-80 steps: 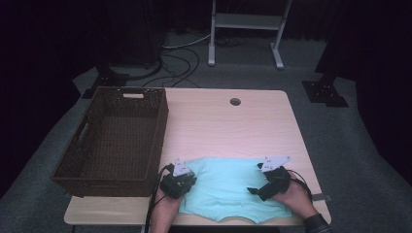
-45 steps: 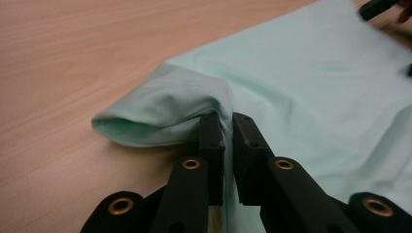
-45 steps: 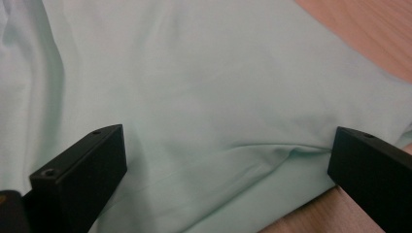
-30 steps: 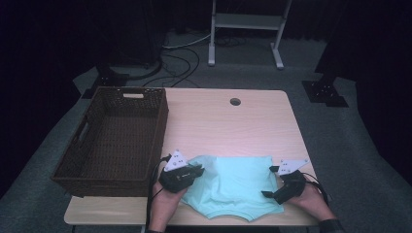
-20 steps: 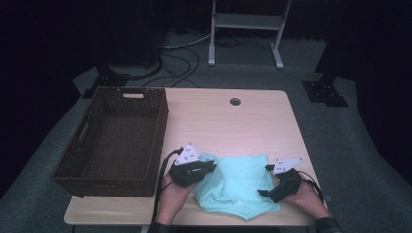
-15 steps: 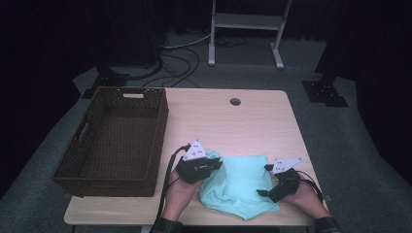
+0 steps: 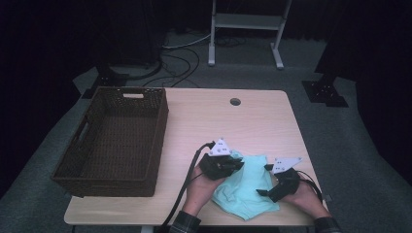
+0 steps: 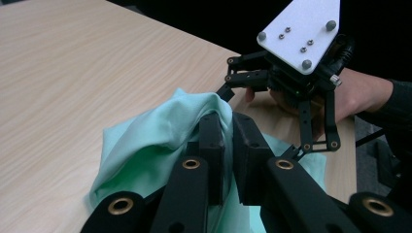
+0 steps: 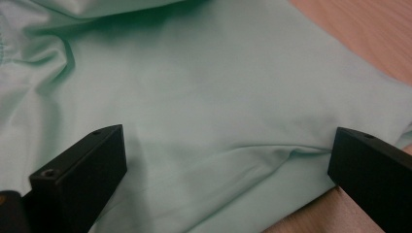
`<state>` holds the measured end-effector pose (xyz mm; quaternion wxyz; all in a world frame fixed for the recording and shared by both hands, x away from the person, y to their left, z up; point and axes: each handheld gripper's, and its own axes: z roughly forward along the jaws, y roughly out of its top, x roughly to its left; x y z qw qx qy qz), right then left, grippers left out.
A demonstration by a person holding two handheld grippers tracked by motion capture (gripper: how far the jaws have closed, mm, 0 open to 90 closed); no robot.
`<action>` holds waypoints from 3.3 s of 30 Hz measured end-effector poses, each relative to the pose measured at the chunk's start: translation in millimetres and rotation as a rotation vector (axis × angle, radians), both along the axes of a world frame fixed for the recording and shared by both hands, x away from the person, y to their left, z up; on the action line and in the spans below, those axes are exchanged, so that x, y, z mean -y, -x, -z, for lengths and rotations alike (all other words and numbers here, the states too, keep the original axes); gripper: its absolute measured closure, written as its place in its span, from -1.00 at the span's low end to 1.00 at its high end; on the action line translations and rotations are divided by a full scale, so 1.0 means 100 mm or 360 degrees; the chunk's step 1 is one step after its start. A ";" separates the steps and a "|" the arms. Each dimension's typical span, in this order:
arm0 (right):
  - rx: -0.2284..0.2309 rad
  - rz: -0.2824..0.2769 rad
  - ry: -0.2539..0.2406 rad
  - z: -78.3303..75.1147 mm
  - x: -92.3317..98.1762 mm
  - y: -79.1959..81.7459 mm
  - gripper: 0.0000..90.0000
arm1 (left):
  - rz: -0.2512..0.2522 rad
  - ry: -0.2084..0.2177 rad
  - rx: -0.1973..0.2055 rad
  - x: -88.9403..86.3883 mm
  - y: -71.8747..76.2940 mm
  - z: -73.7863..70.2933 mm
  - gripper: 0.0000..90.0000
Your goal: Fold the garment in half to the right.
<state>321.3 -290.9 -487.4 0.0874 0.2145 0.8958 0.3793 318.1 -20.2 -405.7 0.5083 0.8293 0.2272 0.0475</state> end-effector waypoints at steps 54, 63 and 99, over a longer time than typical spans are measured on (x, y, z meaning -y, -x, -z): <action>0.0000 0.0000 -0.0003 0.00 -0.17 0.00 -1.00 | -0.0277 -0.0156 -0.0031 -0.21 -0.45 0.27 -0.94; -0.0001 0.0059 -0.0003 0.00 -0.36 -0.01 -1.00 | -0.0459 -0.0314 -0.0037 -0.48 -0.68 0.50 -0.96; 0.0000 0.0073 -0.0004 0.00 -0.43 -0.02 -1.00 | -0.0269 -0.0332 -0.0060 -0.39 -0.75 0.67 1.00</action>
